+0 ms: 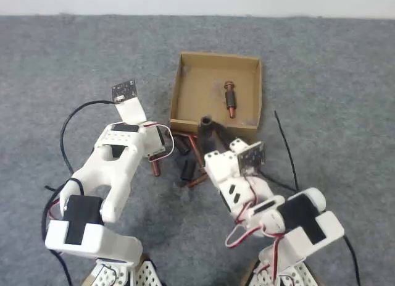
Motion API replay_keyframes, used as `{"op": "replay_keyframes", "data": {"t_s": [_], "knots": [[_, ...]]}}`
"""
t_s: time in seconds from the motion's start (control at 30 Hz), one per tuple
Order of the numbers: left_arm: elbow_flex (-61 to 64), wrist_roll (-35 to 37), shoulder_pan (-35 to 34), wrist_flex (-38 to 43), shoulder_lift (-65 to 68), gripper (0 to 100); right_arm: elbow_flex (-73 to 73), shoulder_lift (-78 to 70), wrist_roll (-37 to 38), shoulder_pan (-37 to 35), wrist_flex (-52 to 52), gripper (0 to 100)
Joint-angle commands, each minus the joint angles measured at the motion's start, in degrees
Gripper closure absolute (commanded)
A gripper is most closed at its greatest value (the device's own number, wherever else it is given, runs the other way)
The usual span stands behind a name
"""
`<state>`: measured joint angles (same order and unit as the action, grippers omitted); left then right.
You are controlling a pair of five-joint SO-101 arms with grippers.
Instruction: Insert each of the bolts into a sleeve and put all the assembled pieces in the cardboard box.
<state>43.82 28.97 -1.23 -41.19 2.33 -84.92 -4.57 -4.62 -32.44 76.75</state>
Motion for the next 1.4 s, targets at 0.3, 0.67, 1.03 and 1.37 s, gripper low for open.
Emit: {"op": "replay_keyframes", "data": {"t_s": [0.3,0.67,1.03,1.37], "knots": [[-0.3,0.1,-1.1,1.3,-3.4,99,-11.4,3.1,-0.3,-4.6,13.9,99.3],[-1.9,0.2,-1.1,1.0,-6.0,99,-11.3,1.7,-0.3,-3.3,14.0,99.3],[1.3,0.3,-1.1,1.4,-34.5,99,-11.3,1.6,-0.3,-3.7,13.8,99.3],[10.6,-0.7,6.6,13.6,-50.5,99,-11.3,1.6,-0.3,-5.1,13.8,99.3]]}}
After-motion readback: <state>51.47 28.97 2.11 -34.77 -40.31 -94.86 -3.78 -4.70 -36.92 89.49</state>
